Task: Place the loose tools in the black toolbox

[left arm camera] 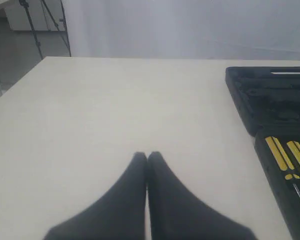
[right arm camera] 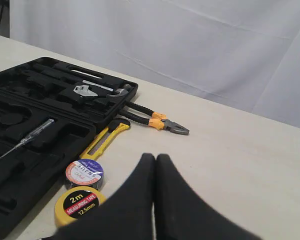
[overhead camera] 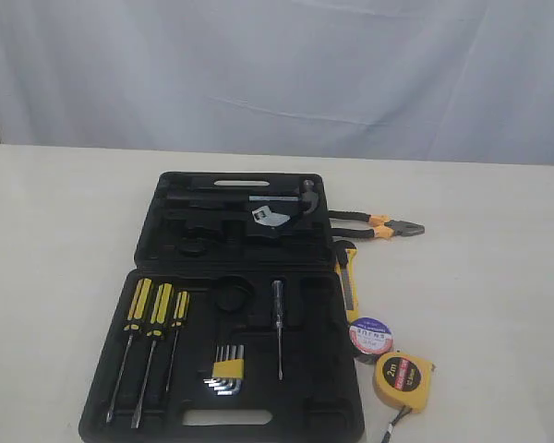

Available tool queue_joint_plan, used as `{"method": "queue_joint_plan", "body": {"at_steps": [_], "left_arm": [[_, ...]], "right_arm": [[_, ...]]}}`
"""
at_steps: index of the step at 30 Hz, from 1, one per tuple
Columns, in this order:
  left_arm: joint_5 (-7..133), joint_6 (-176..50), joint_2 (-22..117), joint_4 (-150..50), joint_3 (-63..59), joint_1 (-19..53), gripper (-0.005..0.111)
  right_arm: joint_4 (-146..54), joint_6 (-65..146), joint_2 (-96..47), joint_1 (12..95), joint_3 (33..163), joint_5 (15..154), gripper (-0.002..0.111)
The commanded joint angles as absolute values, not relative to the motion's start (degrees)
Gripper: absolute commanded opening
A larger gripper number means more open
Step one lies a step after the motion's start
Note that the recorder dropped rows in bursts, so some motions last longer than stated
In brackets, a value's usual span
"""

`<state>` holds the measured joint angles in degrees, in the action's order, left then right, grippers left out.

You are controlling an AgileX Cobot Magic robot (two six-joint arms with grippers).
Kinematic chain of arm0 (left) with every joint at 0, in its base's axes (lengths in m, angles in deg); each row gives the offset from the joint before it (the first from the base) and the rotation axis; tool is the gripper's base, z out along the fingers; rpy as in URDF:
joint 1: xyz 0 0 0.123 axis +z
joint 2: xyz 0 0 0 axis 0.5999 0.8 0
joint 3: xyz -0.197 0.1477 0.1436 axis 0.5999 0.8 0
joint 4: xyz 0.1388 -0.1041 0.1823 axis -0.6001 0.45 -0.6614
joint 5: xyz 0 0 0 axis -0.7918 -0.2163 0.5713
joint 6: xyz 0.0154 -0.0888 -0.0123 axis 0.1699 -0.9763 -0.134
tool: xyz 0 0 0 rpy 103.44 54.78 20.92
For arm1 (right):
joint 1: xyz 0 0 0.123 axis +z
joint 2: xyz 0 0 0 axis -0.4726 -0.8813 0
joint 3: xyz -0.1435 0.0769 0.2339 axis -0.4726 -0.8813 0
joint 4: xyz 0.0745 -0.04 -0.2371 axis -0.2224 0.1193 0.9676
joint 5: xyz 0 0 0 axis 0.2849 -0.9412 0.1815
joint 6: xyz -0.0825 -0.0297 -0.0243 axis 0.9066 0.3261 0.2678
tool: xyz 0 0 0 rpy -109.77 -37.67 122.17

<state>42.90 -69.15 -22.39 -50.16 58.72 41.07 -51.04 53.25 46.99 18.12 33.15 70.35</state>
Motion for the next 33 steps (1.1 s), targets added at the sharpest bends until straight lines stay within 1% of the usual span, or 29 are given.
{"method": "queue_joint_plan", "body": {"at_steps": [1,11,13,15,17,22,24,25,27,30,33], "left_arm": [[43.5,-69.3,-22.5,-49.6,58.9,40.8,0.0],[43.5,-69.3,-22.5,-49.6,58.9,40.8,0.0],[43.5,-69.3,-22.5,-49.6,58.9,40.8,0.0],[43.5,-69.3,-22.5,-49.6,58.9,40.8,0.0],[43.5,-69.3,-22.5,-49.6,58.9,40.8,0.0],[43.5,-69.3,-22.5,-49.6,58.9,40.8,0.0],[43.5,-69.3,-22.5,-49.6,58.9,40.8,0.0],[43.5,-69.3,-22.5,-49.6,58.9,40.8,0.0],[43.5,-69.3,-22.5,-49.6,58.9,40.8,0.0],[43.5,-69.3,-22.5,-49.6,58.9,40.8,0.0],[43.5,-69.3,-22.5,-49.6,58.9,40.8,0.0]], "right_arm": [[-50.4,53.2,47.4,17.8,33.0,69.8,-0.001],[-50.4,53.2,47.4,17.8,33.0,72.2,-0.001],[-50.4,53.2,47.4,17.8,33.0,75.0,-0.001],[-50.4,53.2,47.4,17.8,33.0,83.0,-0.001],[-50.4,53.2,47.4,17.8,33.0,87.3,-0.001],[-50.4,53.2,47.4,17.8,33.0,88.3,-0.001],[-50.4,53.2,47.4,17.8,33.0,92.6,-0.001],[-52.6,48.5,47.4,17.8,33.0,97.7,-0.001],[-56.6,39.2,47.4,17.8,33.0,99.6,-0.001],[-57.4,34.2,47.4,17.8,33.0,97.5,-0.001],[-57.4,34.1,45.1,17.8,37.8,82.5,-0.001]]}}
